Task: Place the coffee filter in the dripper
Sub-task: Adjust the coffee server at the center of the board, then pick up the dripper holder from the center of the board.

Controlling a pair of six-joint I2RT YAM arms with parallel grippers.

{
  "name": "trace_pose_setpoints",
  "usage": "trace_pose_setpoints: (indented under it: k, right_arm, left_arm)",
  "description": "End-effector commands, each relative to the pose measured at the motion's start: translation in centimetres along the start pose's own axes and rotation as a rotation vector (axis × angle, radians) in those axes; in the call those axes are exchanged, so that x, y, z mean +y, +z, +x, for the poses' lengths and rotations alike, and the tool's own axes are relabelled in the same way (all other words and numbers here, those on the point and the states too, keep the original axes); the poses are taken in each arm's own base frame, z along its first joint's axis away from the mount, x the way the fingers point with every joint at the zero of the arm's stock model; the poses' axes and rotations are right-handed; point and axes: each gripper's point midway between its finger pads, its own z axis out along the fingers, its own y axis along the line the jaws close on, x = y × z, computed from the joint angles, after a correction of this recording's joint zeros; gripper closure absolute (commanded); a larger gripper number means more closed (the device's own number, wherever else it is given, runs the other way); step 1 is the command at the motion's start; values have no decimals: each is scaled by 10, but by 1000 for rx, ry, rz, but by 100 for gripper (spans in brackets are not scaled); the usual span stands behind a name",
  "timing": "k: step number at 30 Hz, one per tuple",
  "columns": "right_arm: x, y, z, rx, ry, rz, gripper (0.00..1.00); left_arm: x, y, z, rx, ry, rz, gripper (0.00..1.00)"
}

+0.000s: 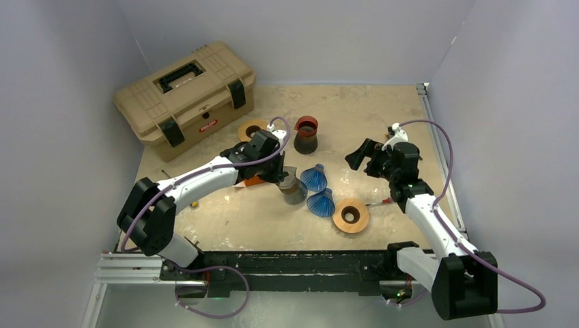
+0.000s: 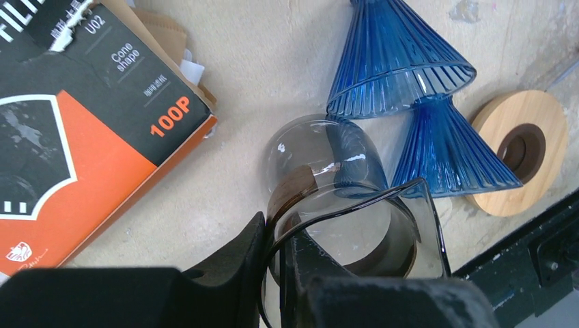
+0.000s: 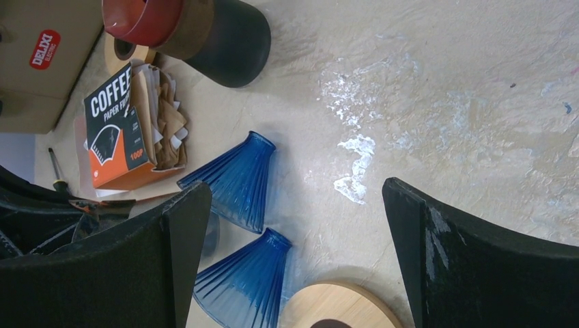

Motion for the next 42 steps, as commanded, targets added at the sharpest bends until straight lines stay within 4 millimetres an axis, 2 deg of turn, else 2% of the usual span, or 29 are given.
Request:
trace_pose_setpoints:
  k: [1, 4, 8, 10, 16, 18, 24, 31, 37, 42]
  right_arm:
    - [15, -3, -18, -35, -34, -50, 1]
    - [14, -4, -17, -34, -39, -48, 1]
    - [16, -4, -19, -37, -39, -54, 1]
    - [17, -5, -20, -41, -39, -58, 1]
    - [19, -5, -21, -41, -47, -66, 1]
    - [18, -4, -20, -39, -43, -66, 1]
    - [19, -5, -19, -39, -38, -74, 1]
    - [19, -4, -13, -27, -28, -82, 1]
    - [17, -5, -9, -21, -29, -82, 1]
    - [16, -4, -10, -18, -35, -73, 1]
  left_arm:
    - [-6, -6, -33, -98, -18, -13, 94]
    - [-5, -12, -36, -113, -15, -22, 86]
    - [-9, -27, -43, -149, 0, -6, 68]
    - [-13, -36, -48, -178, 5, 17, 59]
    - [-30, -67, -67, -310, 4, 104, 40]
    - [-32, -76, -72, -351, -2, 123, 37]
    - [-34, -93, -76, -442, -31, 158, 36]
    - [-20, -88, -70, -467, -109, 113, 25]
    - [-4, -76, -65, -476, -198, 59, 9]
    - [14, -66, -67, -472, -266, 26, 6]
